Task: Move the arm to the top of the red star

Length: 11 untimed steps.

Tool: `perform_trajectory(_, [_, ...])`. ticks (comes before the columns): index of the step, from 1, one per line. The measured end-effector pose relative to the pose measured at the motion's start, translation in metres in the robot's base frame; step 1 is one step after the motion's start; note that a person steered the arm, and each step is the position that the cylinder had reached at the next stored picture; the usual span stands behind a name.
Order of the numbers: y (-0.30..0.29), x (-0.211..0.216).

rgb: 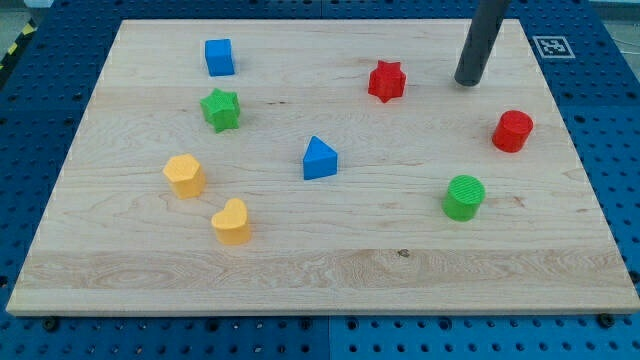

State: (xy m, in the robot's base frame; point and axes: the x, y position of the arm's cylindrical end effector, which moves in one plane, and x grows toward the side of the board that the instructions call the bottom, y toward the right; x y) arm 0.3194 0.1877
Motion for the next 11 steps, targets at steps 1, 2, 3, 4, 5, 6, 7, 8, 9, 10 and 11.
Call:
perform_trajectory(1, [-0.008,-0.009])
perform_trajectory(2, [-0.010,-0.011])
perform_trajectory(3, [-0.013,-0.017])
perform_trajectory(4, [-0.016,-0.017])
perform_trajectory(5, [-0.023,-0.019])
perform_trajectory(6, [-0.034,-0.025])
perform_trajectory(7, [-0.042,-0.027])
perform_trajectory(8, [-0.052,-0.031])
perform_trajectory(9, [-0.065,-0.041])
perform_trajectory(10, [-0.081,-0.055])
perform_trajectory(11, [-0.097,-0.072])
